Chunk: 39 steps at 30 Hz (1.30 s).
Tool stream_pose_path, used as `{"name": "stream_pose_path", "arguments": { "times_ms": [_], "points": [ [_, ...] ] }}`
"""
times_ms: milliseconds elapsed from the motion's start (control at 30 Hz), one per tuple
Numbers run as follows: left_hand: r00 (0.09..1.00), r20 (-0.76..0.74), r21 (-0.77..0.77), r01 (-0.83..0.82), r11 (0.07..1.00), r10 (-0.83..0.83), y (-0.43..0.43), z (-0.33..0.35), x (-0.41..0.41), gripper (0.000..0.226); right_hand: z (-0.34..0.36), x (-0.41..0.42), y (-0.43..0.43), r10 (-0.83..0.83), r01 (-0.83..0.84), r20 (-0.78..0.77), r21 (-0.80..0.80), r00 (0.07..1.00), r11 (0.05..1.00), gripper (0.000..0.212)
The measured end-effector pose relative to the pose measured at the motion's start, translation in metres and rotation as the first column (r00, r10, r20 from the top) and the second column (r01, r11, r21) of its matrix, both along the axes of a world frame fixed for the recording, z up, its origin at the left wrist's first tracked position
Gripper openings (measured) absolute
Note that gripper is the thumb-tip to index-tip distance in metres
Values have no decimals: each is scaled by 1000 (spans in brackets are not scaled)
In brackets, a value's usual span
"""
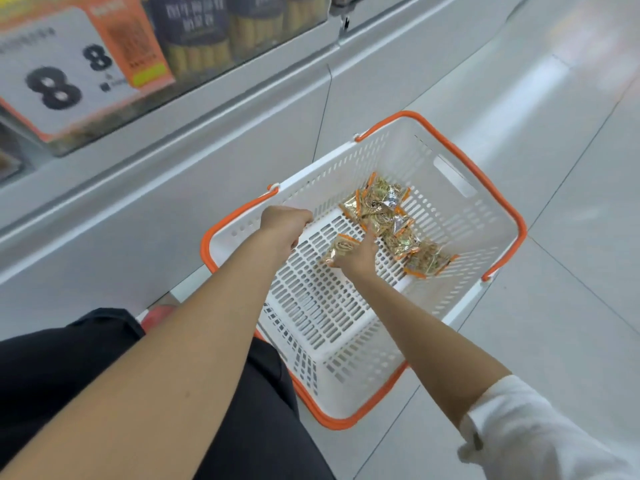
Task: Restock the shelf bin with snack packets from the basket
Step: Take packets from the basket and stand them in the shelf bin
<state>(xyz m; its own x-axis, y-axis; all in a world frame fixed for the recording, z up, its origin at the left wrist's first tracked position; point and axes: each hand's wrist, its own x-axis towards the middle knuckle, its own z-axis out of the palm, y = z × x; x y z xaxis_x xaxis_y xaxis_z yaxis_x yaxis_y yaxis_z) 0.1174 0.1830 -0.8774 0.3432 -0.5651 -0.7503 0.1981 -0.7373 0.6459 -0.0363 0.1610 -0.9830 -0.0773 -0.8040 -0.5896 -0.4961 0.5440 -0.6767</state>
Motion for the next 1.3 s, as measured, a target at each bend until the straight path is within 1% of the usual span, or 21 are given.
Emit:
{"name": "stream_pose_path", "arguments": {
  "times_ms": [67, 100, 167, 233, 300, 333, 367, 400, 433, 467, 500, 633, 667, 800, 867, 933, 967, 1033, 1067, 1167, 1300],
  "points": [
    [994, 104, -10, 42, 999, -41, 6, 6, 0, 14, 27, 3, -6, 138, -121, 66, -218, 988, 968, 117],
    [991, 117, -21, 66, 998, -63, 9, 10, 0, 21, 44, 4, -7, 197, -154, 109, -315, 974, 937, 121],
    [994, 42, -72, 102, 992, -100, 13, 20, 0, 34, 80, 6, -5, 320, -225, 147, -449, 936, 865, 121],
    [993, -63, -201, 86, 976, -101, 15, 37, 0, 26, 113, 8, -2, 426, -282, 179, -520, 887, 806, 118],
    [992, -93, -337, 54, 940, -90, 20, 60, 0, 13, 145, 10, 2, 487, -306, 228, -542, 843, 783, 113],
    [993, -85, -392, 44, 919, -84, 23, 72, 2, 13, 161, 9, 4, 498, -306, 269, -529, 824, 792, 103],
    [995, -66, -434, 43, 900, -79, 26, 83, 5, 16, 176, 9, 6, 509, -307, 314, -515, 801, 800, 84],
    [996, -36, -470, 54, 881, -80, 28, 94, 9, 20, 189, 8, 6, 528, -329, 324, -505, 785, 798, 58],
    [997, -17, -503, 60, 862, -79, 31, 107, 14, 21, 203, 7, 6, 545, -353, 309, -503, 779, 789, 35],
    [997, -19, -533, 50, 845, -71, 33, 120, 20, 21, 216, 6, 6, 555, -375, 272, -505, 786, 778, 21],
    [998, -30, -563, 33, 826, -60, 35, 134, 26, 20, 229, 5, 6, 560, -387, 248, -507, 791, 770, 18],
    [996, 33, -646, 82, 759, -79, 47, 191, 47, 8, 284, 12, 11, 594, -429, 307, -462, 743, 776, 37],
    [996, 40, -656, 83, 750, -75, 49, 204, 50, 5, 299, 18, 13, 613, -446, 298, -471, 732, 761, 38],
    [1000, -5, -717, 16, 697, -29, 59, 250, 56, 5, 350, 36, 16, 669, -509, 130, -548, 732, 664, 9],
    [1000, 17, -732, 19, 681, -10, 66, 271, 61, 7, 371, 43, 17, 681, -542, 64, -553, 730, 633, 12],
    [991, 131, -725, 96, 682, -1, 73, 293, 70, 14, 394, 51, 19, 706, -586, 8, -551, 708, 594, 13],
    [977, 211, -713, 149, 685, 8, 77, 305, 76, 18, 408, 59, 21, 718, -595, -15, -572, 696, 565, 24],
    [944, 329, -710, 235, 663, 18, 83, 328, 91, 13, 440, 78, 24, 709, -548, -36, -663, 704, 510, 52],
    [930, 368, -716, 270, 644, 20, 87, 343, 98, 8, 458, 88, 26, 699, -522, -81, -727, 711, 447, 56],
    [883, 467, -723, 350, 596, 47, 103, 389, 124, 10, 511, 124, 33, 648, -544, -308, -816, 697, 197, 38],
    [801, 560, -746, 376, 549, 212, 127, 460, 169, 18, 575, 171, 50, 616, -451, -352, -892, 704, 7, 31]
  ]
}}
